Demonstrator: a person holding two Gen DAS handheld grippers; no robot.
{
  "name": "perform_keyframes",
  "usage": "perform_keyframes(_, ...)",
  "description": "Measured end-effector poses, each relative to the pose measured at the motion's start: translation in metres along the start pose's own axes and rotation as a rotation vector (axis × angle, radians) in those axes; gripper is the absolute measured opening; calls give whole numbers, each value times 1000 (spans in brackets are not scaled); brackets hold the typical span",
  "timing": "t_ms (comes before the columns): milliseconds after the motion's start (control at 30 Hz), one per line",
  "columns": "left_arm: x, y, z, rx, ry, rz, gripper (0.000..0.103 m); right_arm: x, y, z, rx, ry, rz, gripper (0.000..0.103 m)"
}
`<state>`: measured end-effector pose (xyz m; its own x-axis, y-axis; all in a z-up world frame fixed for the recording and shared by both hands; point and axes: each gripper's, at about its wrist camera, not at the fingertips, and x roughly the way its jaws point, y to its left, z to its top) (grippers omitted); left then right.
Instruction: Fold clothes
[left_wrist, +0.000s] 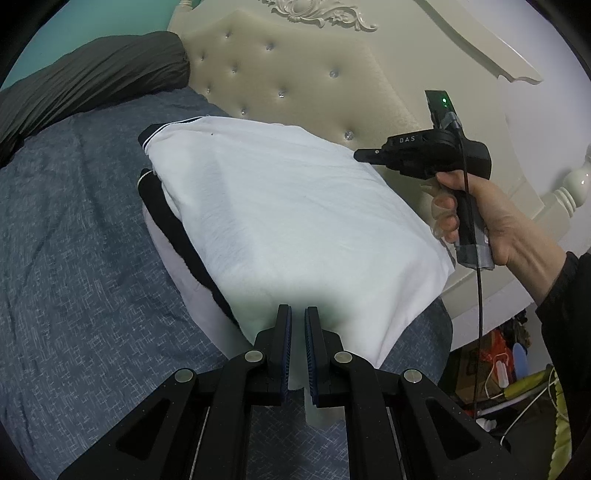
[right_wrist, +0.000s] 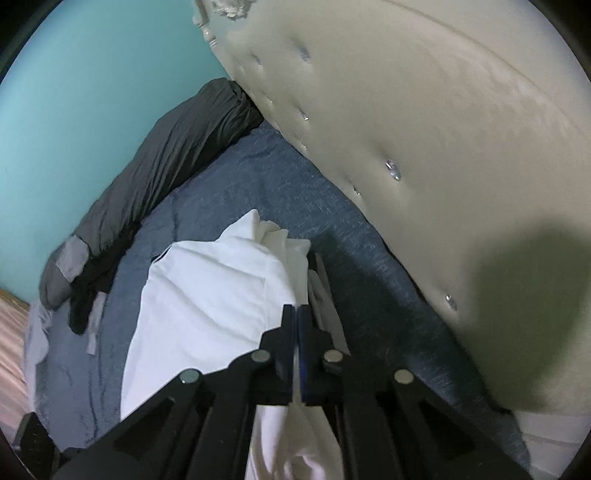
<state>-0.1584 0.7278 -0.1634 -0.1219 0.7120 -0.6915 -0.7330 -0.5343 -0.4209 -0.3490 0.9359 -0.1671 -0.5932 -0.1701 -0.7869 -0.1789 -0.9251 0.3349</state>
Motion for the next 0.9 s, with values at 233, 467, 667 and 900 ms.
perform_keyframes(233,-2,2,-2,-1,0,-19,8,-1,3,20,14,21,-2,18)
perform_keyframes(467,-2,4,-3,-10,-3,-38,8,19,47,58,-150,32,-47,42)
perform_keyframes(667,-1,6,-4,-12,-6,-53,8,62,69,64,-244,115,-121,32)
perform_keyframes(900,-3,8,-8,-9,-18,-69,8,87,75,65,-280,142,-172,1)
